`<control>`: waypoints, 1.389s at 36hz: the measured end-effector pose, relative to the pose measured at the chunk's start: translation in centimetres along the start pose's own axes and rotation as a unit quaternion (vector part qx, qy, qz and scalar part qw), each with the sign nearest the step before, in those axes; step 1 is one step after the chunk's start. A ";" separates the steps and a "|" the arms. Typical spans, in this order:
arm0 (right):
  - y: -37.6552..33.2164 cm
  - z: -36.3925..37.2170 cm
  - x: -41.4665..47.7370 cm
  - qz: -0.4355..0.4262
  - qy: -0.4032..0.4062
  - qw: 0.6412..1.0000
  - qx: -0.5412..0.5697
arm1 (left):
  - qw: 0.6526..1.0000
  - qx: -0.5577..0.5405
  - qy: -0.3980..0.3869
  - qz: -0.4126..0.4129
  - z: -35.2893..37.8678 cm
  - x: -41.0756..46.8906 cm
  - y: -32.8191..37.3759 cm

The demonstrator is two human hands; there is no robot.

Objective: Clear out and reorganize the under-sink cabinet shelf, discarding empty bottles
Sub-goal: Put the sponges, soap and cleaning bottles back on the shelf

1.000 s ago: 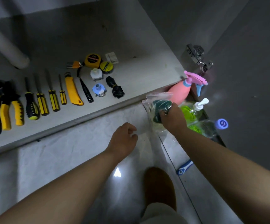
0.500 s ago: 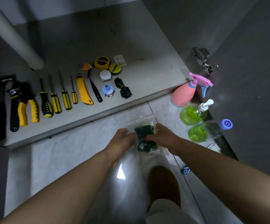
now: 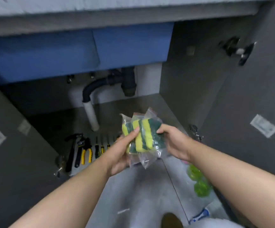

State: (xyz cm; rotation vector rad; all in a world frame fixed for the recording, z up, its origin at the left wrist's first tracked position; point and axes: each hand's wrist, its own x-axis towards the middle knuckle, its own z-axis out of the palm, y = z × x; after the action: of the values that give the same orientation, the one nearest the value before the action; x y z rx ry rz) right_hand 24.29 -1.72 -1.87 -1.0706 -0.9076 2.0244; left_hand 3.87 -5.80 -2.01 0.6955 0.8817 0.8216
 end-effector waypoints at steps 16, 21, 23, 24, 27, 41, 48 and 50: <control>-3.7 9.8 -14.4 -0.248 0.012 0.964 -0.091 | 0.950 0.191 0.121 0.217 11.2 -11.2 6.3; -4.4 10.9 -16.8 -0.272 -0.011 0.961 -0.045 | 0.943 0.207 0.130 0.228 12.7 -13.1 6.6; -4.4 11.1 -17.7 -0.278 -0.021 0.960 -0.031 | 0.939 0.215 0.130 0.235 13.4 -13.8 6.7; -4.3 11.2 -18.2 -0.280 -0.022 0.959 -0.026 | 0.939 0.216 0.129 0.235 13.9 -14.1 6.7; -4.1 10.9 -19.3 -0.293 -0.020 0.956 -0.008 | 0.946 0.212 0.119 0.214 15.3 -14.8 6.5; -4.5 9.9 -17.3 -0.252 -0.061 0.964 0.054 | 0.844 0.372 0.256 0.291 14.4 -12.4 6.4; -3.7 7.7 -12.1 -0.176 -0.045 0.983 0.038 | 0.922 0.274 0.134 0.237 10.8 -8.5 6.6; -3.4 6.5 -10.5 -0.187 0.017 0.982 0.008 | 0.943 0.244 0.117 0.195 10.1 -6.8 6.3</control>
State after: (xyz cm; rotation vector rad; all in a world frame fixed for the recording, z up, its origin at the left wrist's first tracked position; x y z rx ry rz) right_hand 24.15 -10.06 7.86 -0.8495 -0.9892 1.6945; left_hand 7.96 -10.17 10.31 1.2546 1.2018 1.0642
